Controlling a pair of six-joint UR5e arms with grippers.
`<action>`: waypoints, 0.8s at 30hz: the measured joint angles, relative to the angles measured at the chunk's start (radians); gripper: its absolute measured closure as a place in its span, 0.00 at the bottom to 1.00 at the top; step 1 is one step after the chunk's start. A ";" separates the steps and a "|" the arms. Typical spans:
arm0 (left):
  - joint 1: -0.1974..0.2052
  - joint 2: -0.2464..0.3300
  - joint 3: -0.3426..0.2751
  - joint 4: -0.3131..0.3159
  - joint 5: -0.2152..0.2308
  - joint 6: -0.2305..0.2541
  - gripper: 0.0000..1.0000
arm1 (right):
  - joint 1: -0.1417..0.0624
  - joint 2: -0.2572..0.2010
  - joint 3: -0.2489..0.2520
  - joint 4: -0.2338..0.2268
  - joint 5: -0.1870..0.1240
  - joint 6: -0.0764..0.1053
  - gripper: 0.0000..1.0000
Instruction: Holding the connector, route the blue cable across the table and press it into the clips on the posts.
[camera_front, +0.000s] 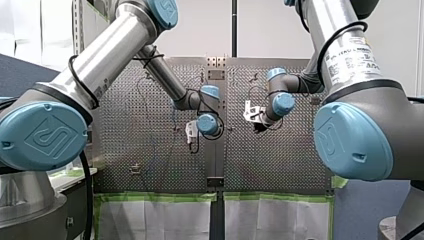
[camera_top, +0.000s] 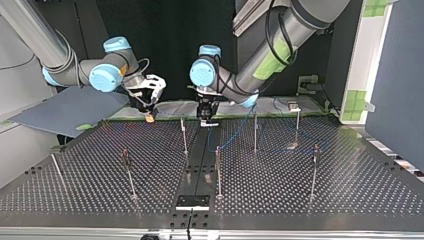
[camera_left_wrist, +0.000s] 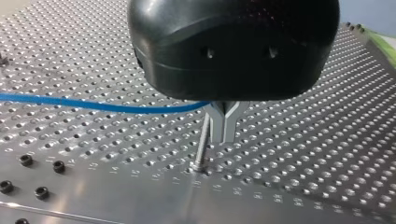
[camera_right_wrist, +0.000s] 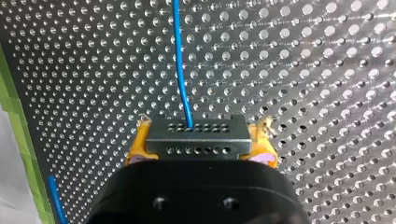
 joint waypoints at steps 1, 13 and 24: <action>0.002 0.000 0.005 -0.002 0.005 0.000 1.00 | -0.002 0.000 0.000 0.000 -0.002 0.000 1.00; -0.005 -0.021 0.026 -0.039 0.049 -0.003 1.00 | -0.021 0.015 -0.009 -0.001 -0.013 0.000 1.00; -0.021 -0.024 0.035 -0.049 0.036 -0.012 1.00 | -0.039 0.017 -0.022 -0.001 -0.034 0.000 1.00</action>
